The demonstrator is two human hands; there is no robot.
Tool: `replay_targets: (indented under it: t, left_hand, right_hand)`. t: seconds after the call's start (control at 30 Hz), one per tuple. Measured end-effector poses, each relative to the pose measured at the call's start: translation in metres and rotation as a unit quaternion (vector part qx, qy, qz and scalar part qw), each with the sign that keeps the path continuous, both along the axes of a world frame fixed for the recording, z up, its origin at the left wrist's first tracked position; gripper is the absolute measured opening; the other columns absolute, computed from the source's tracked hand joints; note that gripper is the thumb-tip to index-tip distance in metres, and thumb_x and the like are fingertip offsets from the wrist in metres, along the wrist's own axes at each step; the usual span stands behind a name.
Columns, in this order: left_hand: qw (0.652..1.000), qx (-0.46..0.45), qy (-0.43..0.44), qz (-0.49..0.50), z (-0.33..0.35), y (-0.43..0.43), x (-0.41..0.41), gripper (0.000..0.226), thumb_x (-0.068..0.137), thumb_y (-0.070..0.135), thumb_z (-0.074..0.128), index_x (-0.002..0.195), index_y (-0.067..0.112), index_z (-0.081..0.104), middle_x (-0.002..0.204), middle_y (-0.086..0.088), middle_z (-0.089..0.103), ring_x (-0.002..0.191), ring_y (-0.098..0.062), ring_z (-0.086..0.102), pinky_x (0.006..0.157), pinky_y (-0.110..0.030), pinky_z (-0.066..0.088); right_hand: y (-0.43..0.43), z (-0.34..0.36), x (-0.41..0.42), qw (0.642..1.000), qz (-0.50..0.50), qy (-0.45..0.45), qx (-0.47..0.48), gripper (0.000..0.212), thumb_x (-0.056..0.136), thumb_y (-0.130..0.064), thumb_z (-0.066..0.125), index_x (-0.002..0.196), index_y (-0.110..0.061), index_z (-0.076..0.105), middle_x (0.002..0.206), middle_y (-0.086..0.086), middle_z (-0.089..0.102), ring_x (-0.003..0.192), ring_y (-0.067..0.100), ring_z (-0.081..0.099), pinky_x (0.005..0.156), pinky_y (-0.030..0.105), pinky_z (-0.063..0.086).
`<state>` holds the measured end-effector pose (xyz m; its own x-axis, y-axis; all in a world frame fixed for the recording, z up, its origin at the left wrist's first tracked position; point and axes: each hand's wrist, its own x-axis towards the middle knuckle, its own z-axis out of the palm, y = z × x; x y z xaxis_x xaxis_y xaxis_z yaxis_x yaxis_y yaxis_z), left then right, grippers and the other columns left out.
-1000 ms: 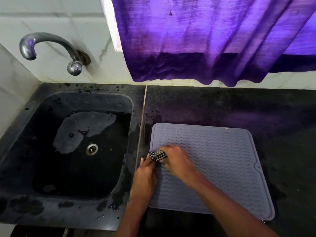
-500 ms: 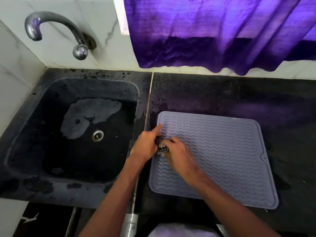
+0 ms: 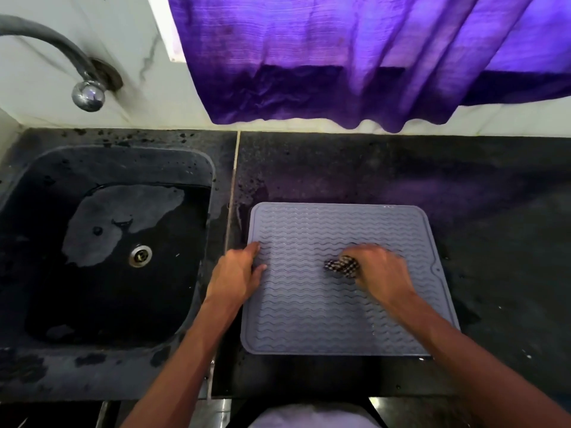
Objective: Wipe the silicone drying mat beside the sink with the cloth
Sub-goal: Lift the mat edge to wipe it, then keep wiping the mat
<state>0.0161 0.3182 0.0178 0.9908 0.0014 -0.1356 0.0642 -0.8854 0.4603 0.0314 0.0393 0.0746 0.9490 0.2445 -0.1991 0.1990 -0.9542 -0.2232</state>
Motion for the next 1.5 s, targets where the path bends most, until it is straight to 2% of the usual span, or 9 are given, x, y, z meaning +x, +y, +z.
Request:
replay_targets:
  t: [0.33, 0.43, 0.5, 0.57, 0.67, 0.8, 1.07, 1.3, 1.5]
  left_hand:
    - [1.0, 0.008, -0.014, -0.002, -0.003, -0.002, -0.006, 0.05, 0.093, 0.026, 0.066, 0.14, 0.014, 0.054, 0.101, -0.017, 0.071, 0.087, -0.039, 0.069, 0.075, -0.047, 0.058]
    - [1.0, -0.002, -0.011, -0.002, -0.009, -0.002, -0.014, 0.051, 0.096, 0.032, 0.06, 0.144, 0.018, 0.051, 0.13, -0.014, 0.065, 0.116, -0.039, 0.063, 0.09, -0.05, 0.056]
    - [0.998, 0.0, -0.056, -0.014, -0.017, -0.008, -0.028, 0.048, 0.098, 0.037, 0.056, 0.143, 0.02, 0.054, 0.152, -0.004, 0.048, 0.132, -0.031, 0.054, 0.094, -0.049, 0.055]
    - [0.994, 0.013, -0.108, -0.021, -0.027, -0.017, -0.045, 0.046, 0.1, 0.038, 0.05, 0.141, 0.018, 0.056, 0.159, -0.003, 0.039, 0.135, -0.029, 0.051, 0.092, -0.046, 0.056]
    - [0.99, 0.054, -0.119, -0.045, -0.041, -0.03, -0.062, 0.055, 0.103, 0.037, 0.035, 0.148, 0.008, 0.048, 0.161, -0.012, 0.035, 0.148, -0.03, 0.034, 0.113, -0.047, 0.039]
    - [0.984, 0.121, -0.118, -0.052, -0.043, -0.034, -0.066, 0.056, 0.103, 0.03, 0.027, 0.152, 0.005, 0.038, 0.161, -0.015, 0.032, 0.15, -0.031, 0.028, 0.119, -0.041, 0.02]
    - [0.981, 0.176, -0.073, -0.042, -0.035, -0.038, -0.067, 0.059, 0.103, 0.033, 0.023, 0.155, 0.007, 0.033, 0.163, -0.012, 0.029, 0.151, -0.028, 0.027, 0.122, -0.043, 0.017]
    - [0.976, 0.202, -0.061, -0.045, -0.032, -0.038, -0.066, 0.06, 0.103, 0.035, 0.023, 0.155, 0.008, 0.033, 0.163, -0.011, 0.029, 0.151, -0.026, 0.028, 0.122, -0.042, 0.016]
    - [0.989, 0.127, -0.07, -0.016, -0.023, -0.041, -0.07, 0.057, 0.103, 0.036, 0.029, 0.154, 0.013, 0.039, 0.163, -0.007, 0.03, 0.151, -0.021, 0.026, 0.123, -0.042, 0.02]
  right_hand:
    - [-0.104, 0.016, 0.018, 0.981, -0.14, 0.085, -0.104, 0.024, 0.087, -0.03, 0.064, 0.109, -0.04, 0.063, 0.106, 0.002, 0.069, 0.095, 0.031, 0.066, 0.08, 0.044, 0.053]
    - [-0.084, 0.015, 0.01, 0.987, -0.116, 0.01, -0.112, 0.02, 0.087, -0.022, 0.064, 0.104, -0.033, 0.065, 0.1, 0.003, 0.069, 0.09, 0.029, 0.066, 0.076, 0.041, 0.055]
    - [-0.052, 0.016, -0.002, 0.995, -0.08, -0.036, -0.042, 0.03, 0.083, -0.013, 0.069, 0.109, -0.029, 0.065, 0.103, 0.001, 0.07, 0.092, 0.025, 0.065, 0.078, 0.037, 0.056]
    - [-0.009, 0.015, -0.014, 0.997, -0.041, -0.042, 0.048, 0.048, 0.078, -0.006, 0.073, 0.12, -0.028, 0.064, 0.109, -0.002, 0.069, 0.097, 0.02, 0.064, 0.085, 0.033, 0.053]
    - [0.051, 0.003, -0.025, 0.995, 0.023, -0.042, 0.088, 0.059, 0.073, 0.002, 0.07, 0.121, -0.032, 0.062, 0.111, -0.003, 0.066, 0.103, 0.023, 0.06, 0.088, 0.04, 0.052]
    - [0.075, -0.011, -0.032, 0.997, 0.045, -0.024, 0.058, 0.051, 0.08, 0.0, 0.066, 0.123, -0.027, 0.06, 0.119, 0.003, 0.062, 0.114, 0.027, 0.056, 0.093, 0.046, 0.047]
    - [-0.011, -0.013, -0.019, 0.999, 0.01, -0.027, 0.036, 0.061, 0.076, 0.0, 0.074, 0.123, -0.037, 0.062, 0.11, -0.008, 0.068, 0.1, 0.016, 0.065, 0.086, 0.038, 0.057]
    - [-0.106, 0.01, -0.006, 0.996, -0.079, 0.024, -0.033, 0.032, 0.085, -0.017, 0.067, 0.108, -0.039, 0.066, 0.107, -0.008, 0.068, 0.097, 0.021, 0.065, 0.078, 0.039, 0.055]
    - [-0.096, 0.015, -0.007, 0.991, -0.081, -0.012, -0.109, 0.033, 0.082, -0.011, 0.065, 0.107, -0.031, 0.067, 0.097, 0.002, 0.067, 0.09, 0.028, 0.064, 0.072, 0.04, 0.055]
